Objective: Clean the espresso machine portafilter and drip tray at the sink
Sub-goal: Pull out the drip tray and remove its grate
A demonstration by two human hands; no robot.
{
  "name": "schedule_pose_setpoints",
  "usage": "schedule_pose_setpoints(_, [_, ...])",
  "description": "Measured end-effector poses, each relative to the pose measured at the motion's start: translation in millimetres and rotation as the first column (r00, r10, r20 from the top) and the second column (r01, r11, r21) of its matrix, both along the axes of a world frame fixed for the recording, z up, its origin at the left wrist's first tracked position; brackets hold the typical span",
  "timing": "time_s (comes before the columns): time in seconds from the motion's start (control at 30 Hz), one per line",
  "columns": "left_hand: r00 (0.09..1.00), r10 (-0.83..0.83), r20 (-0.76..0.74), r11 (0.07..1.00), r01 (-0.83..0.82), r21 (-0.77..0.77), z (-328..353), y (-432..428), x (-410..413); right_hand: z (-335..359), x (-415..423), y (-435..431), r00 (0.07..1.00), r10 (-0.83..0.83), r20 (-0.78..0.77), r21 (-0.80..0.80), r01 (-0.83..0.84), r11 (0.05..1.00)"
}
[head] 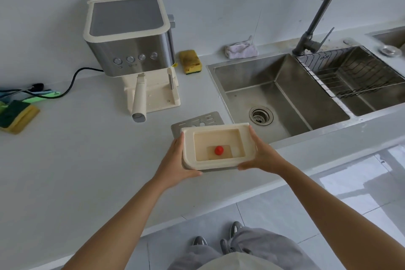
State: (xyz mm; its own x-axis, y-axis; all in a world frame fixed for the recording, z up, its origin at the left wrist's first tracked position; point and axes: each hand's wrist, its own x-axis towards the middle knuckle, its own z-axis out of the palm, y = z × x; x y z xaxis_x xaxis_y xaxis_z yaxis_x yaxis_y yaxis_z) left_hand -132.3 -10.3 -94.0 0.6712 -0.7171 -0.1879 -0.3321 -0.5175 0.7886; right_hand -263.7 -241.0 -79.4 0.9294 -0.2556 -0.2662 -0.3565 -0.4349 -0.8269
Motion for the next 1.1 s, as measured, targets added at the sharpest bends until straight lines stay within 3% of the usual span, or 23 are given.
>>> schedule_pose_setpoints(0.47, [1.000, -0.002, -0.015, 0.997, 0.001, -0.071, 50, -147, 13, 33, 8, -139, 0.981, -0.093, 0.168, 0.262, 0.046, 0.964])
schedule_pose_setpoints(0.83, [0.979, 0.200, -0.037, 0.979, -0.199, 0.039, 63, -295, -8, 34, 23, -302, 0.984, 0.019, 0.176, 0.358, -0.082, 0.930])
schedule_pose_setpoints(1.1, [0.938, 0.340, -0.063, 0.941, -0.338, 0.032, 72, -347, -29, 34, 32, -360, 0.983, 0.110, 0.144, 0.396, -0.159, 0.905])
